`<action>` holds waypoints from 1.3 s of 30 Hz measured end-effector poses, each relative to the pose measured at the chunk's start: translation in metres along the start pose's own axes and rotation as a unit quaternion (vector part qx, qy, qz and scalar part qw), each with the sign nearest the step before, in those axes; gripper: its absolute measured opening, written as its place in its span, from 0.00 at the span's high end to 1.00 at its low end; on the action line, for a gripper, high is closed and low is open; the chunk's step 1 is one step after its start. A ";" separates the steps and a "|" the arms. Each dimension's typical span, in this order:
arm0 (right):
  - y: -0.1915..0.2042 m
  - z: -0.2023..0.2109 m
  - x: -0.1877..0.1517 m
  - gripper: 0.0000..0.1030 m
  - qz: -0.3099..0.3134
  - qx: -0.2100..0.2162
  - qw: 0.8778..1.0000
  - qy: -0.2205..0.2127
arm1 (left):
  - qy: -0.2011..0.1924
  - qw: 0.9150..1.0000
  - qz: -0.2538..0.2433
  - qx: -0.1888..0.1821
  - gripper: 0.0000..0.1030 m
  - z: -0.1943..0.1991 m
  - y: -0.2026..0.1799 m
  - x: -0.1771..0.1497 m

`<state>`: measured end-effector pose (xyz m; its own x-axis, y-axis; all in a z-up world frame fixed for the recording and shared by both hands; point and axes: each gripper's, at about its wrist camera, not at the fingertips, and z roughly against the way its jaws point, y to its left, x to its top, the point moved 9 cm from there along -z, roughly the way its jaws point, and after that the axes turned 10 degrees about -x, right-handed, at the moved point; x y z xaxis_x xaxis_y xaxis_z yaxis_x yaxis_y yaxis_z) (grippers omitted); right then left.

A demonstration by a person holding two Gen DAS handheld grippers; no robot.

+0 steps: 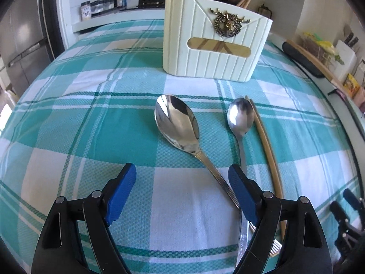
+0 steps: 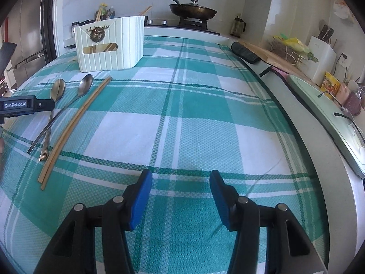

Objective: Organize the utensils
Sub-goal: 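Move both tools back over the spoons and last chopsticks, then grasp a chopstick with the right tool while the left tool grasps a spoon handle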

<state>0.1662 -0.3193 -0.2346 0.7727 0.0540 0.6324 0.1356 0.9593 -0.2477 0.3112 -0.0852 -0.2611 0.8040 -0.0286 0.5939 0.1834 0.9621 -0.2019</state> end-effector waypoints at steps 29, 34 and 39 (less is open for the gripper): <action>0.113 0.007 0.037 0.49 0.028 0.157 0.987 0.031 | 0.034 0.997 -0.071 -0.001 0.01 0.025 0.029 -0.034; 0.120 0.001 0.042 0.51 0.036 0.138 0.989 0.030 | 0.034 0.996 -0.085 -0.004 0.01 0.025 0.022 -0.036; 0.118 -0.005 0.048 0.51 0.038 0.123 0.991 0.038 | 0.036 0.995 -0.091 -0.010 0.01 0.024 0.016 -0.037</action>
<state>0.2226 -0.2050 -0.2370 0.8203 0.1170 0.5598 -0.0733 0.9923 -0.1000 0.2712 -0.0621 -0.2673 0.7943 -0.2224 0.5654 0.3403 0.9338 -0.1108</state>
